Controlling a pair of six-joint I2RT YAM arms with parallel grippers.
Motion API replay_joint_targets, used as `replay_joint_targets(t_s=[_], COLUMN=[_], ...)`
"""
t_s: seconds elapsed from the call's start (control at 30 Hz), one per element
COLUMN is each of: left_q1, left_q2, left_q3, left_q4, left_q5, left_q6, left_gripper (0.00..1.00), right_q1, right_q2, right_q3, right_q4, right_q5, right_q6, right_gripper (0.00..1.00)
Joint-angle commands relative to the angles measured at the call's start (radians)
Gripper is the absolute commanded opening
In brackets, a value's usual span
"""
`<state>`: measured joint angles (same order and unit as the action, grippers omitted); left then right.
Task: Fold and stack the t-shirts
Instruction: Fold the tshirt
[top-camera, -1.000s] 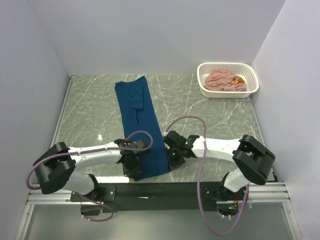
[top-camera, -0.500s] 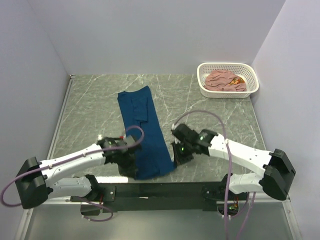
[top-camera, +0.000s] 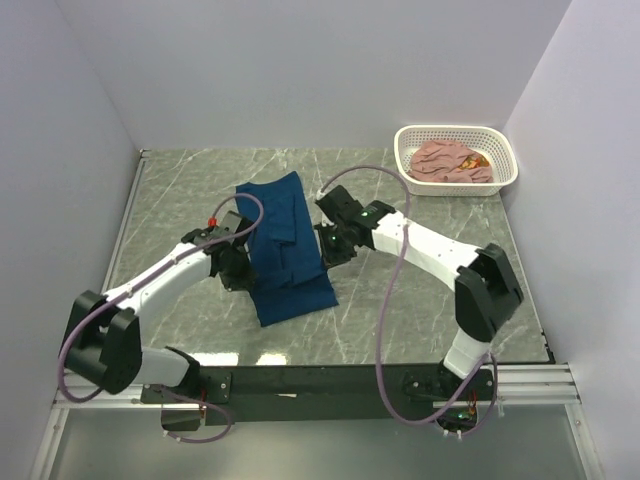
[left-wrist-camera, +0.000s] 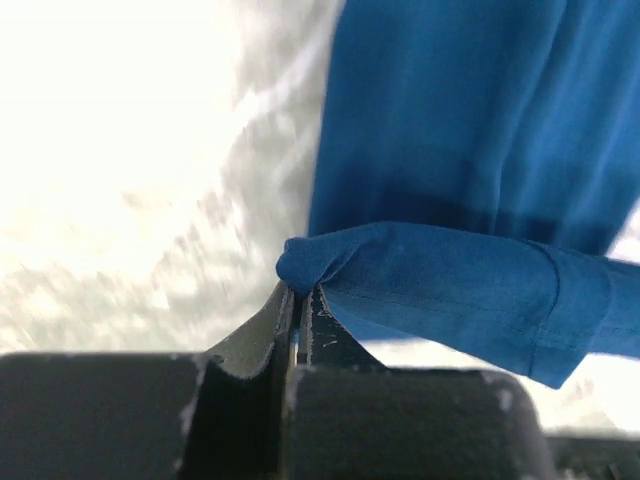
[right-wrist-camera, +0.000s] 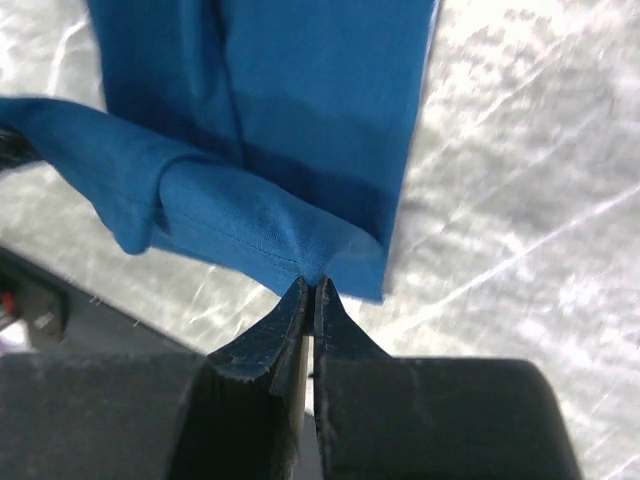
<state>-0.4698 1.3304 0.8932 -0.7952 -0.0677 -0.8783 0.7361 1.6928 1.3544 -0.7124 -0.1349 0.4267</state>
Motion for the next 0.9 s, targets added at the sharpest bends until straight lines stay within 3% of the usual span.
replay_joint_targets(t_s=[0.0, 0.27, 0.73, 0.77, 0.87], left_q1=[0.029, 0.092, 0.126, 0.126, 0.126], left_q2=[0.036, 0.105, 0.345, 0.352, 0.365], left_q3=[0.073, 0.092, 0.193, 0.197, 0.216], left_q4=[0.089, 0.257, 0.315, 0.315, 0.309], left_q5=[-0.156, -0.185, -0.199, -0.205, -0.204], left_q6=[0.099, 0.182, 0.170, 0.165, 0.163], left_gripper=[0.01, 0.01, 0.06, 0.12, 0.27], right_q1=[-0.020, -0.061, -0.118, -0.121, -0.126], right_q2=[0.042, 0.137, 0.300, 0.307, 0.321], right_q3=[0.070, 0.141, 0.235, 0.235, 0.227], right_q4=[0.034, 0.094, 0.160, 0.166, 0.183], right_q5=[0.061, 0.060, 0.067, 0.069, 0.086], right_q6=[-0.055, -0.074, -0.083, -0.080, -0.072], right_gripper=[0.00, 0.00, 0.00, 0.02, 0.26])
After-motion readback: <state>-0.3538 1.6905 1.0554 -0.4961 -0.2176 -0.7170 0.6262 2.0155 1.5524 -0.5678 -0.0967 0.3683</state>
